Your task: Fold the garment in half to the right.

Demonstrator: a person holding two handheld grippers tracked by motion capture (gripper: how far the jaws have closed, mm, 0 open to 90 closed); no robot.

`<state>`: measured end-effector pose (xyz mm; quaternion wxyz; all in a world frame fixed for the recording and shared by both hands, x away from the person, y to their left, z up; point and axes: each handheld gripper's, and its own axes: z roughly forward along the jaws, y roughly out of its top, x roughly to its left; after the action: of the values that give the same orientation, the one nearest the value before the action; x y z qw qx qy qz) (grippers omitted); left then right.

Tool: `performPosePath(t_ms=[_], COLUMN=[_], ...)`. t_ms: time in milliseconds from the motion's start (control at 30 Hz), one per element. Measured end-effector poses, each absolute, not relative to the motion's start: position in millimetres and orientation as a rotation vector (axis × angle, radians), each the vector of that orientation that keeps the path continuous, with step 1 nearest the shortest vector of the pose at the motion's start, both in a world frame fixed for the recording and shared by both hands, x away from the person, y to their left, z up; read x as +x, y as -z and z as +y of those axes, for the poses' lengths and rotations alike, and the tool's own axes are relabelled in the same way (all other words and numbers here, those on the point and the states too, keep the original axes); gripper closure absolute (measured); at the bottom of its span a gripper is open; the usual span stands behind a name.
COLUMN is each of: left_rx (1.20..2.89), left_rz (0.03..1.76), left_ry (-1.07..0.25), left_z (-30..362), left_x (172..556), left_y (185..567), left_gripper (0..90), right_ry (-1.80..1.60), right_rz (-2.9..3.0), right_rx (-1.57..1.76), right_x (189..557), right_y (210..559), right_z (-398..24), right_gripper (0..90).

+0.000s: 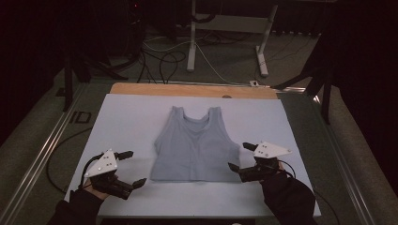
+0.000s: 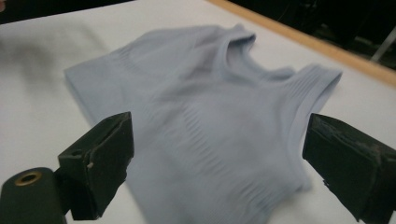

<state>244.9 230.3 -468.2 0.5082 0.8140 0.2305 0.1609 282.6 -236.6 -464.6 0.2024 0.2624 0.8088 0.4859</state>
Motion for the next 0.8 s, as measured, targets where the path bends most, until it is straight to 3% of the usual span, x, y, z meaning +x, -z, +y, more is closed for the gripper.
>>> performPosePath(t_ms=[800], left_rx=[2.009], left_rz=[0.591], left_ry=[-0.43], left_z=[214], left_x=[249], left_y=[458], left_gripper=[0.4], right_ry=[-1.421], right_rz=[2.279], right_rx=[0.552], right_x=[345], right_y=[414], right_z=[-172], right_gripper=[9.0])
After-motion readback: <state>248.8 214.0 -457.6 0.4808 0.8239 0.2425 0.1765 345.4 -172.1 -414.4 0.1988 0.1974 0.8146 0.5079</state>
